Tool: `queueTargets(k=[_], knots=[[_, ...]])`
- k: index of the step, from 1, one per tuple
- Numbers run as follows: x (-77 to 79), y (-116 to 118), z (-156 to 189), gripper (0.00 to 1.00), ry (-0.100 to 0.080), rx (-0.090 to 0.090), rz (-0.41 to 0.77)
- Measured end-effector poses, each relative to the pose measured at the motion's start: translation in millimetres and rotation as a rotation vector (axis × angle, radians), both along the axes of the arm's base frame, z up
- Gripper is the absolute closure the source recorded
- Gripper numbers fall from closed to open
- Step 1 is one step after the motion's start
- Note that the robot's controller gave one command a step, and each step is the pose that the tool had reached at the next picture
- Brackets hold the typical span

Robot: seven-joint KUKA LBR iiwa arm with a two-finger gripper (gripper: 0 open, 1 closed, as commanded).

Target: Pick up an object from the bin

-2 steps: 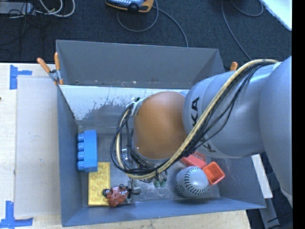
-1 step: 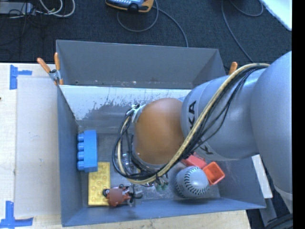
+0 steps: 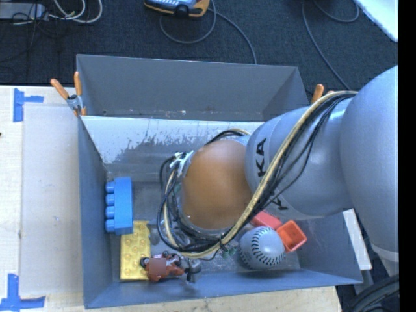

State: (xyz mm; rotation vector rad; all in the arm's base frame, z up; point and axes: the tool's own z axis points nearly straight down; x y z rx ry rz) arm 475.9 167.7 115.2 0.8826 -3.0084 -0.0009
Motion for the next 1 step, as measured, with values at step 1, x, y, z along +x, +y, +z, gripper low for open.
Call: queueTargets(k=[1], knots=[[17.9,21.7,-43.3,1.0,-0.001,-0.004,-0.203]])
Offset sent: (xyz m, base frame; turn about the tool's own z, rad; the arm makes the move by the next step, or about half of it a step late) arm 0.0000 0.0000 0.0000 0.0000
